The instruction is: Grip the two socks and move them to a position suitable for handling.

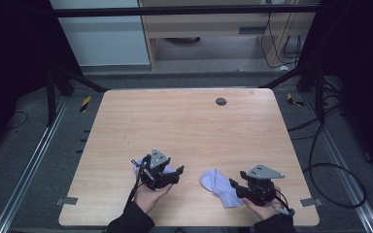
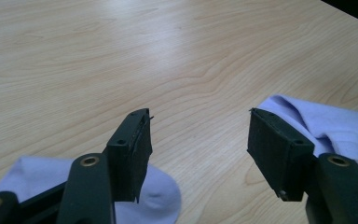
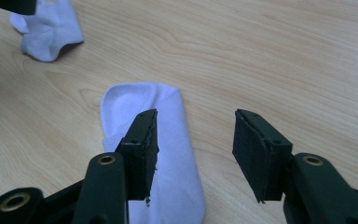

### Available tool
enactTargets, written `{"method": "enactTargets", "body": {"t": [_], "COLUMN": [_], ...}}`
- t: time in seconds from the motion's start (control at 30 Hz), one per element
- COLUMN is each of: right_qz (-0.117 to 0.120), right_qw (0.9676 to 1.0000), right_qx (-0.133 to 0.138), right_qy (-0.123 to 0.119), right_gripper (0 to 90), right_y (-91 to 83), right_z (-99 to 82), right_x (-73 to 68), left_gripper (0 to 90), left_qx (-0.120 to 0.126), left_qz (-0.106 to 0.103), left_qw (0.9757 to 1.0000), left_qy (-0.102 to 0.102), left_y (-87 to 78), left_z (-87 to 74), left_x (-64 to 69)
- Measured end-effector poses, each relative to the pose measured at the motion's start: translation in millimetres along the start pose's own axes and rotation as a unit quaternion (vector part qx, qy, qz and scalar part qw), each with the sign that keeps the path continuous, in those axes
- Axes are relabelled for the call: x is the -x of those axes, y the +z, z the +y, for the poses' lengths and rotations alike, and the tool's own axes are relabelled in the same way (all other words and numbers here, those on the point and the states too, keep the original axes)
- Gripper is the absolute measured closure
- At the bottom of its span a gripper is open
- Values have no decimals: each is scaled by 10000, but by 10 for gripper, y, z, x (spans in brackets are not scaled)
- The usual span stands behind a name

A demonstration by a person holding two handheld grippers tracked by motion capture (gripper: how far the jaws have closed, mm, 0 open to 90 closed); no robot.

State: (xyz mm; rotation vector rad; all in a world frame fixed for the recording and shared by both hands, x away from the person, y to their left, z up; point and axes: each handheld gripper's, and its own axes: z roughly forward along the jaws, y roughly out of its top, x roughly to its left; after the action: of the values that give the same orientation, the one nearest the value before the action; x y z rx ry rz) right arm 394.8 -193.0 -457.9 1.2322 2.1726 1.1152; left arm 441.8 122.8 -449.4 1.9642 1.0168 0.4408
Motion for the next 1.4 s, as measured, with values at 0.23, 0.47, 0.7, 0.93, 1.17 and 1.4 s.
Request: {"method": "enactTargets", "body": {"t": [0.23,0.47,0.7,0.93,1.17,1.4], "right_qz": [116,214,318,420,451,538], "right_qw": [9999,9995,9988,9980,9972,9962], "right_qx": [-112,-195,-341,-456,-574,-629], "right_qy": [-59,-90,-134,-141,-171,-252], "right_gripper": [525,546,572,591,615,640], "right_y": [6,9,24,45,72,93], "right_z": [-53,-89,-137,-184,-221,-235], "right_x": [-58,-108,-144,-175,-189,-227], "left_gripper": [412,425,445,466,488,525], "left_qx": [-110,-227,-371,-505,-614,-736], "left_qz": [-60,-85,-160,-177,-143,-180], "left_qw": [9998,9994,9987,9980,9973,9965], "left_qy": [128,246,320,347,364,353], "left_y": [114,228,355,479,565,628], "left_z": [20,16,-9,-33,-30,-44], "left_x": [131,248,355,435,476,514]}}
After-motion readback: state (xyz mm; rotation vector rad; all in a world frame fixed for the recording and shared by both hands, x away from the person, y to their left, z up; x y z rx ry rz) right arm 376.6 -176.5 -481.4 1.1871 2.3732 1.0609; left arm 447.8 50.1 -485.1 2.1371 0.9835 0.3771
